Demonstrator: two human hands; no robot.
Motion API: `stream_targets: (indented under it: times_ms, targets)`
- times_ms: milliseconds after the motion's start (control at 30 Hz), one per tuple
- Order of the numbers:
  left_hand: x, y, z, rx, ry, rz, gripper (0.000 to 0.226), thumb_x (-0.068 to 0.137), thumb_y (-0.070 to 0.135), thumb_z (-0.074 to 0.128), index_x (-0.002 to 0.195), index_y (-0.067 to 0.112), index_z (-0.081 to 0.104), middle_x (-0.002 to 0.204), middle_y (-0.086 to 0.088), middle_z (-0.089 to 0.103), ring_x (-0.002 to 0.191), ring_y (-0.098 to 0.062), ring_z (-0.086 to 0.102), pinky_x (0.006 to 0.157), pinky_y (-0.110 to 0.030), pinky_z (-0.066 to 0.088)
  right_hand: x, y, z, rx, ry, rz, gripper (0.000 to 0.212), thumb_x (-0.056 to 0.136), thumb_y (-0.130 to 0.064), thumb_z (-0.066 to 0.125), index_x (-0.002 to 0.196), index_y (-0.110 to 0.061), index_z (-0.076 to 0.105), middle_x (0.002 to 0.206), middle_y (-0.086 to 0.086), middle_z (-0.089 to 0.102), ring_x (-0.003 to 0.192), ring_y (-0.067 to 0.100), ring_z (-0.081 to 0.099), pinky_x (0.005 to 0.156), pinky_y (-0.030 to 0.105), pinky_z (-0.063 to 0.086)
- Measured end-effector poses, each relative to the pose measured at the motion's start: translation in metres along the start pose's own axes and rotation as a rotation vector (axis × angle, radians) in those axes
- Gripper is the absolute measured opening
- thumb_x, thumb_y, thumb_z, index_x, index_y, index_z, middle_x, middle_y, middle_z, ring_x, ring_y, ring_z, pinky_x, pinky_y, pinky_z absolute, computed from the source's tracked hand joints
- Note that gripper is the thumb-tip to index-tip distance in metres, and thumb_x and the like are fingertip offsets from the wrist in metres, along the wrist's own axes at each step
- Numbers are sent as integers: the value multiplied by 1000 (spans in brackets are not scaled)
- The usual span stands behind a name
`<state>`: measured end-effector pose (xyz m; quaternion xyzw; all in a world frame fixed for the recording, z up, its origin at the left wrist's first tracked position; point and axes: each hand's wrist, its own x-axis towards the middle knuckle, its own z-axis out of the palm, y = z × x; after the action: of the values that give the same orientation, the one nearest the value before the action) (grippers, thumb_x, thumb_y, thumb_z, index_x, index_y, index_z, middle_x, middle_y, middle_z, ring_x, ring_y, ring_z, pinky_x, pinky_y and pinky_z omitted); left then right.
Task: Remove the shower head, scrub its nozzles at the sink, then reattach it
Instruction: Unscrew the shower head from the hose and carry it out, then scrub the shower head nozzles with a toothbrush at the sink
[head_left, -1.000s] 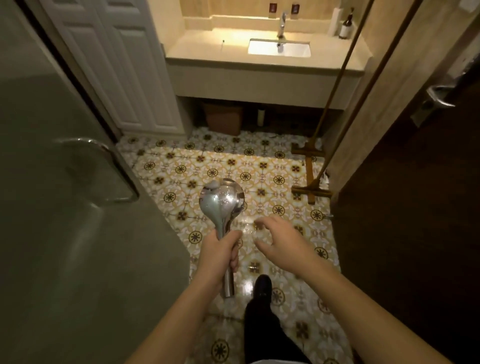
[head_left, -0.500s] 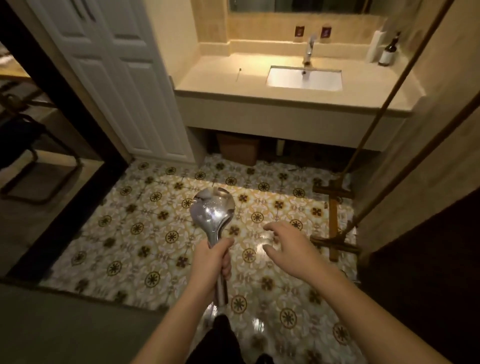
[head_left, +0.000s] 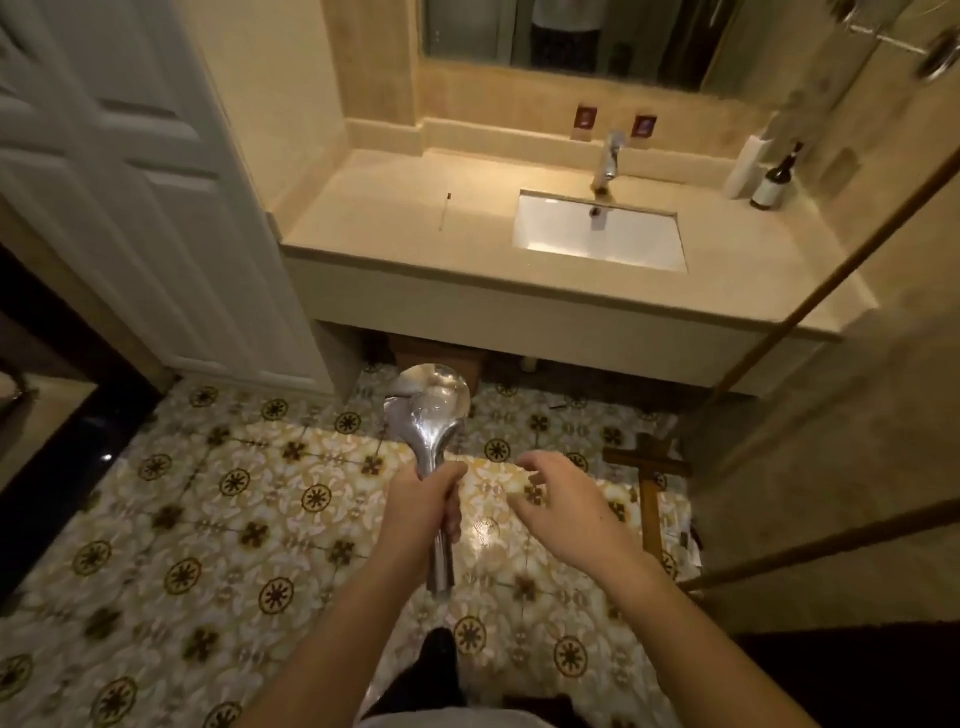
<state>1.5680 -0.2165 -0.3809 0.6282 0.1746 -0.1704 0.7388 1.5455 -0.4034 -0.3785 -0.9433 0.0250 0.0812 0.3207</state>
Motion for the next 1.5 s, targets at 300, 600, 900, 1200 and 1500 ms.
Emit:
stream_targets:
  times_ms: [300,600,900,1200,1500]
  targets:
    - [153,79,18,59,-105,-57,37,79,32,73,51,21,50,46,-5,40,35,-20,37,39,-27,36,182,1,-23,77,-27,32,37,89,-41,65,123,-33,55,112,-17,54,98,1,55,78,16,42]
    - [312,153,46,114,96,-71,17,102,20,63,91,12,53,57,-3,48,49,-17,44,47,-31,42,367,31,-45,126,-208,39,38,92,-37,64,128,-28,54,119,-12,52,96,3,58,82,19,46]
    - [457,213,47,559,121,-65,31,108,35,51,130,14,45,95,-6,61,75,-20,68,52,-20,54,552,29,-85,69,-257,6,35,92,-39,59,124,-24,56,125,-5,45,93,8,61,86,26,46]
    - [607,265,1,756,161,31,30,90,21,63,95,40,41,87,-8,66,47,-19,69,38,-29,50,740,2,-44,7,-262,134,33,88,-35,59,115,-18,61,114,2,62,95,17,58,76,29,41]
    - [709,303,-17,951,113,22,16,101,10,56,112,2,49,82,-8,57,70,-28,56,55,-26,35,846,-30,-13,-19,-157,474,32,81,-44,59,97,-17,53,89,-1,59,78,20,57,65,31,40]
